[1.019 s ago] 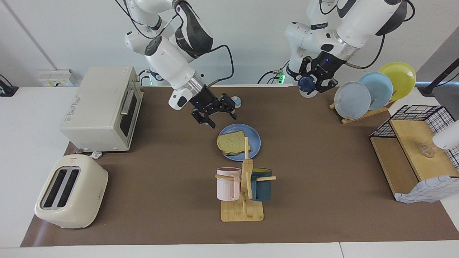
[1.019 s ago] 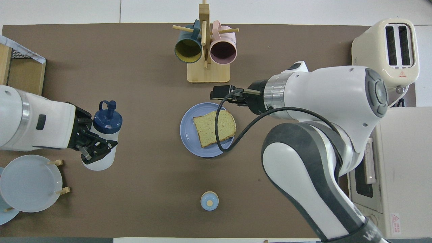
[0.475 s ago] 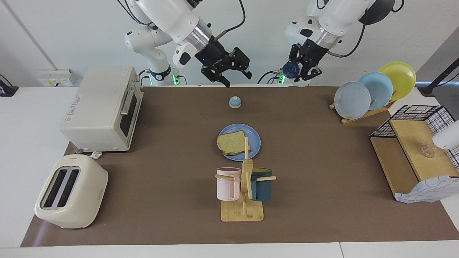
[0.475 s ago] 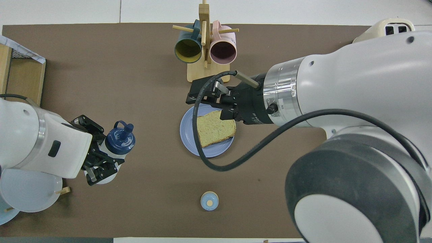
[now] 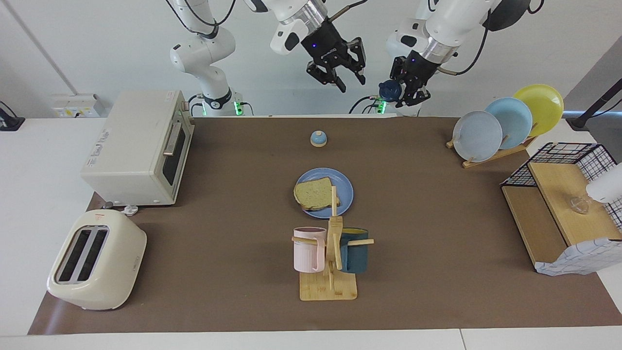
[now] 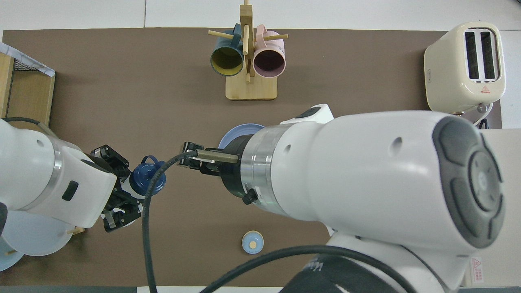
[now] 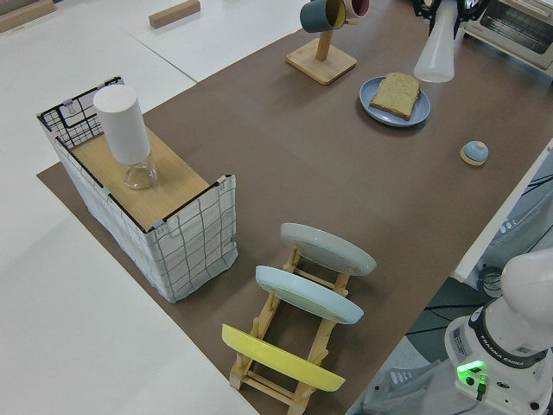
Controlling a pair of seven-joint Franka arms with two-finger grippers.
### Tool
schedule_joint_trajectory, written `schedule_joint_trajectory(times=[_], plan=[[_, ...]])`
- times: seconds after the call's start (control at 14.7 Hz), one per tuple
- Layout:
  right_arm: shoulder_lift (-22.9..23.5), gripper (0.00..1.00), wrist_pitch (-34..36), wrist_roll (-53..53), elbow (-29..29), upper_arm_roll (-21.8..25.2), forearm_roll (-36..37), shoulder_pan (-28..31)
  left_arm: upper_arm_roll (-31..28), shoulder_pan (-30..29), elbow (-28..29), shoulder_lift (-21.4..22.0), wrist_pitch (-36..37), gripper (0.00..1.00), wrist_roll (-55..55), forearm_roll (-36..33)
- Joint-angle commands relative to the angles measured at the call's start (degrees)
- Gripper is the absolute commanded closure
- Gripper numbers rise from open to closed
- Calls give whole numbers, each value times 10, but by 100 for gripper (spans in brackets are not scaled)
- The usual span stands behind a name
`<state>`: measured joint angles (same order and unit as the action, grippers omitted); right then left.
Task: Put bread on plate and add seasoning
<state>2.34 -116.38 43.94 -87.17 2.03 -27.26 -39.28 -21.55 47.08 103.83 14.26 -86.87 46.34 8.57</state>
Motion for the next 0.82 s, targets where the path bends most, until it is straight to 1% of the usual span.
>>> schedule_joint_trajectory(times=[0.0, 0.07, 0.14, 0.2, 0.41, 0.48, 0.54, 0.75], plan=[[8, 46, -54, 32, 2, -1, 13, -21, 7, 6, 7, 14, 9, 68, 7, -10], [11, 46, -66, 46, 3, -1, 13, -24, 8, 6, 7, 14, 9, 68, 7, -10], [11, 48, -69, 48, 3, -1, 14, -26, 8, 6, 7, 14, 9, 72, 8, -10], [11, 53, -71, 50, 3, -1, 14, -27, 8, 6, 8, 14, 8, 76, 8, -10], [21, 57, -79, 50, 3, -1, 31, -32, 8, 6, 9, 18, 6, 76, 8, -9], [21, 63, -83, 51, 3, -1, 34, -33, 8, 6, 10, 18, 5, 76, 8, -8], [20, 66, -86, 52, 3, -1, 35, -33, 8, 6, 11, 18, 4, 76, 8, -8], [20, 66, -87, 53, 3, -2, 45, -34, 8, 6, 12, 19, 2, 76, 9, -8]])
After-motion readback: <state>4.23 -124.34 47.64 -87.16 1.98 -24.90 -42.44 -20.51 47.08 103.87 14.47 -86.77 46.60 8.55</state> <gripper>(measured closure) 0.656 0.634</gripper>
